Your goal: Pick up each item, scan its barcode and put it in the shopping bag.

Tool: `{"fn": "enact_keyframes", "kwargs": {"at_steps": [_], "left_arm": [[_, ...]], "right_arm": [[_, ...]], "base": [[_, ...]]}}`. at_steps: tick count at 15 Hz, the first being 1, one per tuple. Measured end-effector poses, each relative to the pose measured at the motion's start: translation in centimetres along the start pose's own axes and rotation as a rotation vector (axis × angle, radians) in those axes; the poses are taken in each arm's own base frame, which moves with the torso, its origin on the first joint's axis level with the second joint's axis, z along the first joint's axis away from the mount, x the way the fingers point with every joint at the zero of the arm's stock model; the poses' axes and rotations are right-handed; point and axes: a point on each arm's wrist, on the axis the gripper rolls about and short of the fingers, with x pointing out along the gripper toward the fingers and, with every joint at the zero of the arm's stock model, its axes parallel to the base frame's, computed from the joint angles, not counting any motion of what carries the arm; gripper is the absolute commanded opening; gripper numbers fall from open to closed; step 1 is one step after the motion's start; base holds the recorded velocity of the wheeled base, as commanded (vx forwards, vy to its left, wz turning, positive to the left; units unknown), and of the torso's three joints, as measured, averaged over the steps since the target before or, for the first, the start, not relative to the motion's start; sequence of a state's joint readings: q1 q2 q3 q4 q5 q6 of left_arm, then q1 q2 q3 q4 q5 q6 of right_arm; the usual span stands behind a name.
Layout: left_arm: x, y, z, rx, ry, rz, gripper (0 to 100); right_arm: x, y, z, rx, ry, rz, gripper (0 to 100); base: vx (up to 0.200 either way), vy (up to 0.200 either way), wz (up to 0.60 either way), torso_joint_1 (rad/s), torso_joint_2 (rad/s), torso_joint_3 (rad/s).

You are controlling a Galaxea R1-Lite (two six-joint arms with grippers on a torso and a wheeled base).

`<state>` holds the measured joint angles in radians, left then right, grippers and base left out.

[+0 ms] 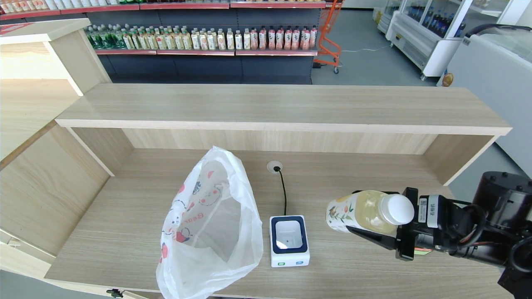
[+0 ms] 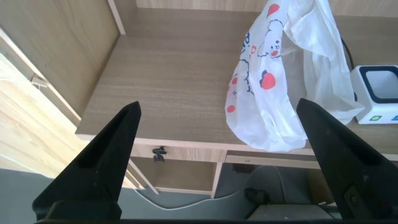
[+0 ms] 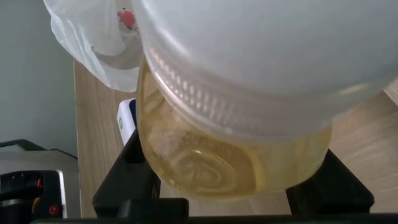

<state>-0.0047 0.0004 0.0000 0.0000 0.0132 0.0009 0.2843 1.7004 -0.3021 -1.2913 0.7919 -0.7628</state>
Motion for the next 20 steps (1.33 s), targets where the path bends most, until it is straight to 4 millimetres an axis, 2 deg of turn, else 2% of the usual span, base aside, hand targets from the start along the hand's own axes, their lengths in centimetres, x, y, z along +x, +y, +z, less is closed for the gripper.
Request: {"fn": "enact_keyframes", "kwargs": {"at_steps": [1,7,19,20], "left_arm": [[0.0,0.0,0.0,0.0,0.0,0.0,100],[0.0,0.0,0.0,-0.001,0.0,0.0,100],[0.0,0.0,0.0,0.003,0.0,0.0,100],[0.0,0.0,0.0,0.003,0.0,0.0,100]], "right_arm": [[-0.1,0.0,0.0,0.002,0.0,0.0,0],[-0.1,-0.2,-0.2,0.03,-0.001,-0.002,0],[0.2,-2.6,-1.8,0.019,0.001,-0.038,0],[0.3,-2.6,-1.9,0.021,0.002,-0.037,0]], "base": [[0.0,0.0,0.0,0.0,0.0,0.0],[-0.2,0.2,0.0,-0.001,0.0,0.002],[0.0,0.0,0.0,0.0,0.0,0.0],[0.0,0.2,0.0,0.002,0.0,-0.002]]}}
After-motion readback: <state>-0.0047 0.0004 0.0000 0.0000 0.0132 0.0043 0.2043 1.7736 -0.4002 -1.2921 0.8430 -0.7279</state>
